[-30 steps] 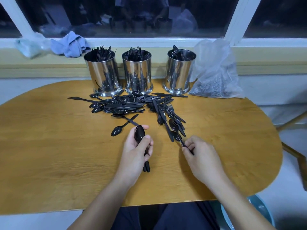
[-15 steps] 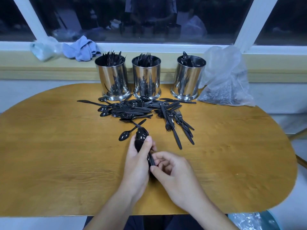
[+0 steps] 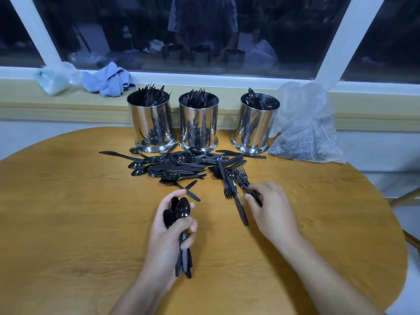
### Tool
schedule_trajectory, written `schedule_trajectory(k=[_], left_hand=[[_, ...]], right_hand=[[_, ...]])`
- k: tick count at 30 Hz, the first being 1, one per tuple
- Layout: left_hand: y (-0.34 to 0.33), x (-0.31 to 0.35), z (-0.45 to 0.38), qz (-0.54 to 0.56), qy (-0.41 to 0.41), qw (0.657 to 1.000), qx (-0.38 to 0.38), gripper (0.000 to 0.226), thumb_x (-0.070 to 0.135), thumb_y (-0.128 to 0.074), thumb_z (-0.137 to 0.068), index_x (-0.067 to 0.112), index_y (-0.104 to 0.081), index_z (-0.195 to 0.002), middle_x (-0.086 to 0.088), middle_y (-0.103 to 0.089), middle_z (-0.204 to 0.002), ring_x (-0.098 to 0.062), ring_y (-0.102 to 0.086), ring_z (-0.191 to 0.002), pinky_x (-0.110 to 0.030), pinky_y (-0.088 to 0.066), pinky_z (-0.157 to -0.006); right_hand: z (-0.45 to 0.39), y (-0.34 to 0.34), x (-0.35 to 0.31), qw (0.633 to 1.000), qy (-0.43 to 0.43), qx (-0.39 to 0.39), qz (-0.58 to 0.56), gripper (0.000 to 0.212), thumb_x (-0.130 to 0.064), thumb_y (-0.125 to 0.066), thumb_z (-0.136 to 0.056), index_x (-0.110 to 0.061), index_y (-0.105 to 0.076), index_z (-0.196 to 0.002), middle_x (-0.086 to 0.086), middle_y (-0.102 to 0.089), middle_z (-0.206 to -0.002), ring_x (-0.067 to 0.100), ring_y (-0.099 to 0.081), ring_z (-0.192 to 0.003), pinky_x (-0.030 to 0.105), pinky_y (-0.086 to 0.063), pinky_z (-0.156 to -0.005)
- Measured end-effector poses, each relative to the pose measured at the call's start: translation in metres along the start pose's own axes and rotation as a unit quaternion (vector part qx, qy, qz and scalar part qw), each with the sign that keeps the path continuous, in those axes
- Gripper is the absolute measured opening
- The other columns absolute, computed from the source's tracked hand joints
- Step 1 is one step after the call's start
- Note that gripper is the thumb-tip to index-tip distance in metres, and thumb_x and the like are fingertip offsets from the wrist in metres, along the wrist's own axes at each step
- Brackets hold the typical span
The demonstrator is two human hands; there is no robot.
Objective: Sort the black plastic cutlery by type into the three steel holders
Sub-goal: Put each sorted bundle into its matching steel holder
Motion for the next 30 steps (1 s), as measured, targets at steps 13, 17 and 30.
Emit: schedule_trajectory(k=[13, 17, 30], left_hand=[[0.001, -0.006, -0.005, -0.052, -0.007, 0.999, -0.006, 0.022, 0.016, -0.066, -0.108, 0.023, -0.074, -0.127, -0.016, -0.066, -0.094, -0.019, -0.04, -0.06, -0.026, -0.032, -0.048], [0.001, -0.007, -0.005, -0.061, -0.008, 0.998, -0.007, 0.021, 0.019, -0.066, -0.108, 0.023, -0.075, -0.126, -0.014, -0.064, -0.092, -0.017, -0.04, -0.059, -0.026, -0.03, -0.049], [-0.01, -0.004, -0.008, -0.013, -0.033, 0.999, 0.031, 0.048, 0.03, -0.079, -0.095, 0.026, -0.066, -0.14, -0.003, -0.051, -0.083, -0.015, -0.036, -0.066, -0.028, -0.027, -0.051]], right_hand=[[0.024, 0.005, 0.01, 0.994, 0.019, 0.106, 0.03, 0.007, -0.014, -0.078, -0.097, -0.021, -0.081, -0.099, -0.008, -0.066, -0.092, 0.019, -0.063, -0.081, 0.036, -0.052, -0.068], [0.036, 0.012, 0.019, 0.99, -0.015, 0.127, -0.066, 0.011, -0.011, -0.079, -0.096, -0.022, -0.08, -0.096, -0.013, -0.065, -0.086, 0.011, -0.059, -0.075, 0.032, -0.05, -0.07], [0.081, 0.009, -0.062, 0.91, -0.056, -0.06, -0.407, 0.02, -0.016, -0.081, -0.097, -0.035, -0.083, -0.102, -0.007, -0.076, -0.093, 0.018, -0.07, -0.087, 0.02, -0.052, -0.076]])
Point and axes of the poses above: each hand's wrist, its own z-axis away from the middle knuckle, its own y-axis out of the back of the hand, x = y × z, the point moved 6 cm from there along -z, towards the middle knuckle
